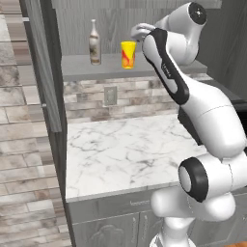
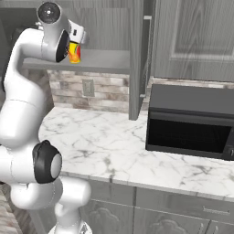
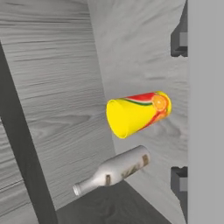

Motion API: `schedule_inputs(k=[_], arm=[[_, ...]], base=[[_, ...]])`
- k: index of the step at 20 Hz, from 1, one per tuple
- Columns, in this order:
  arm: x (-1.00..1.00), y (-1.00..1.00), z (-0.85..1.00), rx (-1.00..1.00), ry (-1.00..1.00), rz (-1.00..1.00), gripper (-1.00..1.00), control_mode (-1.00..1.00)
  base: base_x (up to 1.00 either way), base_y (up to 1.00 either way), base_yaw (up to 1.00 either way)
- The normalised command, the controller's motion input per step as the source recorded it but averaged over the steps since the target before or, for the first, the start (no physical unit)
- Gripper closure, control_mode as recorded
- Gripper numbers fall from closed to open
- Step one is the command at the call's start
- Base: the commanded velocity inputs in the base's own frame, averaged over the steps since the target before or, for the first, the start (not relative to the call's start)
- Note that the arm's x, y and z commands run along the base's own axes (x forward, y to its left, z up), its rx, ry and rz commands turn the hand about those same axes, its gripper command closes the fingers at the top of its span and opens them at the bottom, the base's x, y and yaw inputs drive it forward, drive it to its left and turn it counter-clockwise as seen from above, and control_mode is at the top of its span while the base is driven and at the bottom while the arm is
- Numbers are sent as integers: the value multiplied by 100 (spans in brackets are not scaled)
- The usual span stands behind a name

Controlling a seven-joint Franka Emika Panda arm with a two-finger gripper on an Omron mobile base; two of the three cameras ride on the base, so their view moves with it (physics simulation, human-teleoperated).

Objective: Open the cabinet directly in front. Then move the liquor and the cup to the dining counter with the candle on it.

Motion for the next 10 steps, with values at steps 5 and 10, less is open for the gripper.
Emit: schedule_inputs(k=[5, 10], arm=[[49, 0, 0, 0, 0, 0, -100, -100], [43, 0, 0, 0, 0, 0, -100, -100]], base=[[0, 0, 0], [0, 0, 0]])
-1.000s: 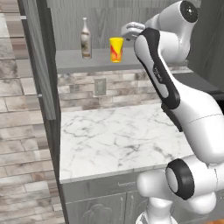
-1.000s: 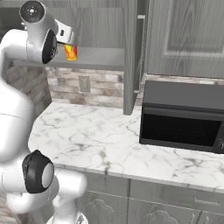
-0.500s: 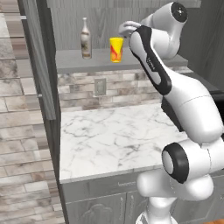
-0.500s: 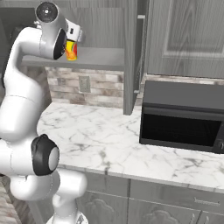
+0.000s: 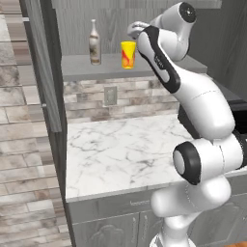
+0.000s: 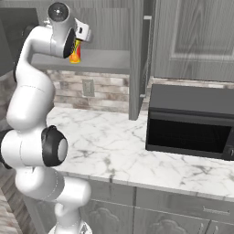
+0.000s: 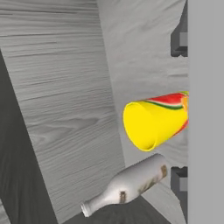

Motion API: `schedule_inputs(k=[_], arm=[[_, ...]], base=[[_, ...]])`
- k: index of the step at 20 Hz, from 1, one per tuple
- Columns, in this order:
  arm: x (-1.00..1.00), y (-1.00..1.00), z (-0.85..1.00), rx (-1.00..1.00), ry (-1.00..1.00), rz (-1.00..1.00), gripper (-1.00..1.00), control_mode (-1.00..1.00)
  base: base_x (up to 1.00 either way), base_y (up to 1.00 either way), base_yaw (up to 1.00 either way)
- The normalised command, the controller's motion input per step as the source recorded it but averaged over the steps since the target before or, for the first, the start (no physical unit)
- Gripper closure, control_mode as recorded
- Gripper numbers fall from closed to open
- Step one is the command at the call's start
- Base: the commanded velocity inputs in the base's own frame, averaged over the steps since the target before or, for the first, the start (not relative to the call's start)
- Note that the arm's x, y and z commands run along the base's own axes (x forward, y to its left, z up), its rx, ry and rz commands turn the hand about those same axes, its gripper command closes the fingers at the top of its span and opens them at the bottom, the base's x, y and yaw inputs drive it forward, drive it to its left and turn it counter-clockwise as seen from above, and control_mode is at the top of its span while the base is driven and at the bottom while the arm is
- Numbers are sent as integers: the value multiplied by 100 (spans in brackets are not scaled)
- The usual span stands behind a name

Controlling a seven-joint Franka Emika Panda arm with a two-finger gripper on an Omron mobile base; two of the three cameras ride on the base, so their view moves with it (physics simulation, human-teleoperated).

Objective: Open the cabinet directly in front. Then move the liquor and the cup to the dining counter with the candle on it.

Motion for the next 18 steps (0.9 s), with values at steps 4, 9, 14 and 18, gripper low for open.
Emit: schedule_inputs(k=[4, 9, 14, 18], arm=[[29, 0, -1, 0, 0, 0, -100, -100], [31, 0, -8, 0, 0, 0, -100, -100], [19, 0, -21, 0, 0, 0, -100, -100], [18, 0, -23, 0, 0, 0, -100, -100]], base=[[0, 0, 0], [0, 0, 0], [0, 0, 0], [0, 0, 0]])
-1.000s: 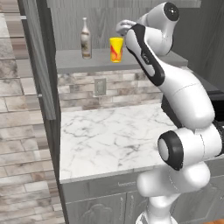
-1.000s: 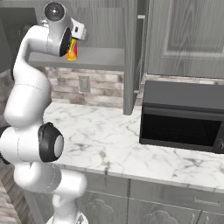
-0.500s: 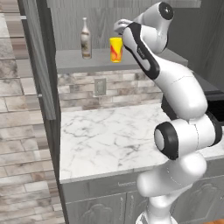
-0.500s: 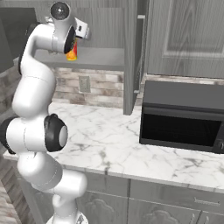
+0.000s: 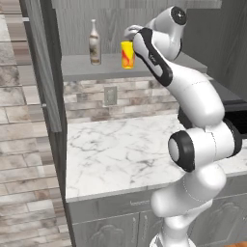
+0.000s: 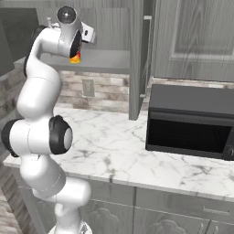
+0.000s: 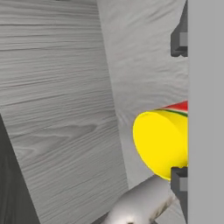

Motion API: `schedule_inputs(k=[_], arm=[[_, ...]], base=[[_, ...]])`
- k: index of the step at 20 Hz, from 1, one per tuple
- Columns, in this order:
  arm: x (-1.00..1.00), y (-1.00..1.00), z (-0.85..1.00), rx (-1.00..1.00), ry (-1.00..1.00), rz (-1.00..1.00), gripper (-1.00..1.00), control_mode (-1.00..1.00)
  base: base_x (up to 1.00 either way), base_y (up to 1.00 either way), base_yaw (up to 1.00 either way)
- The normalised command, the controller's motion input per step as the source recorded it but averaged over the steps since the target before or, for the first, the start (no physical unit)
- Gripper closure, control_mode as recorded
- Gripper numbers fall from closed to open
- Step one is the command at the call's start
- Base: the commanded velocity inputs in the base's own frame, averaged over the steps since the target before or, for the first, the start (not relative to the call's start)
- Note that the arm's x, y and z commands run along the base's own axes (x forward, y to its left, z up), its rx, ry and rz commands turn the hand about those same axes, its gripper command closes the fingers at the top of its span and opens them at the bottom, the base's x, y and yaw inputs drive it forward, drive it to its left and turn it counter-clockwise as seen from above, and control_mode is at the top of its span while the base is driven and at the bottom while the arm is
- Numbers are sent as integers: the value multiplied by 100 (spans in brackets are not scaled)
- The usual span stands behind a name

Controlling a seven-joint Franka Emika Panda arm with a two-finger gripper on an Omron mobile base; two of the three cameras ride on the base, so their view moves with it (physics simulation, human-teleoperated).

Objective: Open the cabinet directly in front. Then move the liquor and the cup to the dining counter with the candle on it.

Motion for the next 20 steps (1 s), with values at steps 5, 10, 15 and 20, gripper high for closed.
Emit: schedule_inputs(k=[5, 10, 15, 20], arm=[[17, 0, -21, 0, 0, 0, -100, -100], [18, 0, -14, 0, 0, 0, -100, -100], [17, 0, -1, 0, 0, 0, -100, -100], [3, 0, -17, 0, 3, 0, -100, -100]], base=[[0, 0, 0], [0, 0, 0], [0, 0, 0], [0, 0, 0]])
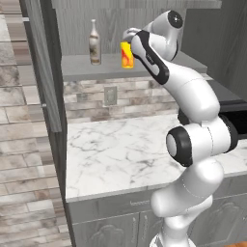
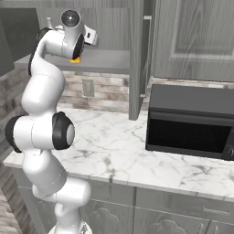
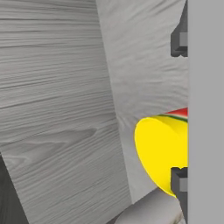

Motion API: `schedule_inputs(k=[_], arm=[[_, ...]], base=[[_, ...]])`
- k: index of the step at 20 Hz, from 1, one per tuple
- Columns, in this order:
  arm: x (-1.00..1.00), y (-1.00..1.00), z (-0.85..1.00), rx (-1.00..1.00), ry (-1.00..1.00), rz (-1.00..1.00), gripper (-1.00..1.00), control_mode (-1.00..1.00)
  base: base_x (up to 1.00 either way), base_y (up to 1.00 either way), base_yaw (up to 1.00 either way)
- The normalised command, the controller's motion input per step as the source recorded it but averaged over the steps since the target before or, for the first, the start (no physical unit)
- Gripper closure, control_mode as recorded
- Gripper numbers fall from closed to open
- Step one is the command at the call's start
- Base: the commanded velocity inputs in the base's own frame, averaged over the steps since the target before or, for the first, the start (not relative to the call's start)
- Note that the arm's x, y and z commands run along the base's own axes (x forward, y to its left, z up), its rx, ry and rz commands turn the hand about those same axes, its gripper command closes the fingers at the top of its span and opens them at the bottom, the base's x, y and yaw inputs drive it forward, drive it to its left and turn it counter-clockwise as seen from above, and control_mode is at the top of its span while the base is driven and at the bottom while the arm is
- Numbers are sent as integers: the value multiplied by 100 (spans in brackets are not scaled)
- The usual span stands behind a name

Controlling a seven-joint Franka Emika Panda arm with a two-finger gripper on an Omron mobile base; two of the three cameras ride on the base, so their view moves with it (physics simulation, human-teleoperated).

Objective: Open the cabinet directly in front. Then move the liquor and the cup to the dining counter with the candle on it.

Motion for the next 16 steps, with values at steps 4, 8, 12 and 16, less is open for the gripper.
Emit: schedule_inputs(k=[4, 8, 12, 16], arm=[[0, 0, -8, 0, 1, 0, -100, -100], [0, 0, 0, 0, 0, 0, -100, -100], [2, 0, 3, 0, -3, 0, -100, -100], [0, 0, 1, 0, -3, 0, -100, -100]], base=[[0, 0, 0], [0, 0, 0], [0, 0, 0], [0, 0, 0]])
